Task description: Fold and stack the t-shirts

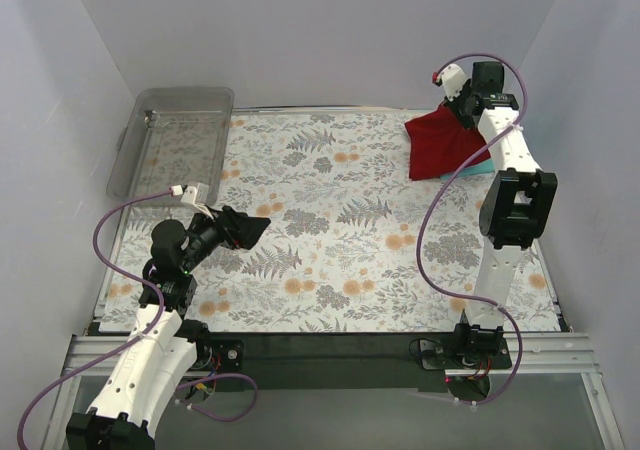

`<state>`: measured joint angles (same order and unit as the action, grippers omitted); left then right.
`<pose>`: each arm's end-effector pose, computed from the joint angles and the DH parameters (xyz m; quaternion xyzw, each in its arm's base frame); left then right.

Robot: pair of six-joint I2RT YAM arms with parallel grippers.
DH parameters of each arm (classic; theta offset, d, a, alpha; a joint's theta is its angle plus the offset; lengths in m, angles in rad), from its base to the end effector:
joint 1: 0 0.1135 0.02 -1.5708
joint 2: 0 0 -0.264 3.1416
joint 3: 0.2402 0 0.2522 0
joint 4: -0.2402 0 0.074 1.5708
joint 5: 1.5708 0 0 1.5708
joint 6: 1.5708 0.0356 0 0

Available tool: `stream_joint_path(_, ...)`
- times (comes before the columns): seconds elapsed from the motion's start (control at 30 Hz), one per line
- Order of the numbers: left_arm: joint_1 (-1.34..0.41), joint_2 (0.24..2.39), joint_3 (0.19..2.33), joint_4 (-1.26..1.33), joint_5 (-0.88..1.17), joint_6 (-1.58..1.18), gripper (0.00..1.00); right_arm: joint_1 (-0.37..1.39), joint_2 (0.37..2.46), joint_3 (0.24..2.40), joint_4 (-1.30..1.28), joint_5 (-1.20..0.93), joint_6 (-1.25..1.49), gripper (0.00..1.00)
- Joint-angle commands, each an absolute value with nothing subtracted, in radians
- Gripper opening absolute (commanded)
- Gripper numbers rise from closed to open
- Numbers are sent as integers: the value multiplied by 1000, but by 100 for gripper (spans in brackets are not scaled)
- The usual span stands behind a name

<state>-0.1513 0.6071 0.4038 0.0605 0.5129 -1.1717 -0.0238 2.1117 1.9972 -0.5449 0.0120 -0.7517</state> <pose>0.1547 -0.0413 0.2585 -0.2120 0.7191 -0.5404 0.3821 0.4926 -0.0122 0.3043 -0.3172 0.8401 -0.1714 0.4054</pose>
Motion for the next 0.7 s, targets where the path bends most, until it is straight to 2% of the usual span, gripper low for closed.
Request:
stream_joint_path(0.0,-144,607,407,68,515,-1157,83,-51,2109,2077,-529,-20,-784,1)
stream_joint_path(0.43,-144,624,406,69,517,-1157,83,-103,2132,2146,-538,-104,-779,1)
stream_joint_path(0.67,-144,629,408,69,518,-1154,83,-103,2109,2122,-572,-251,-723,1)
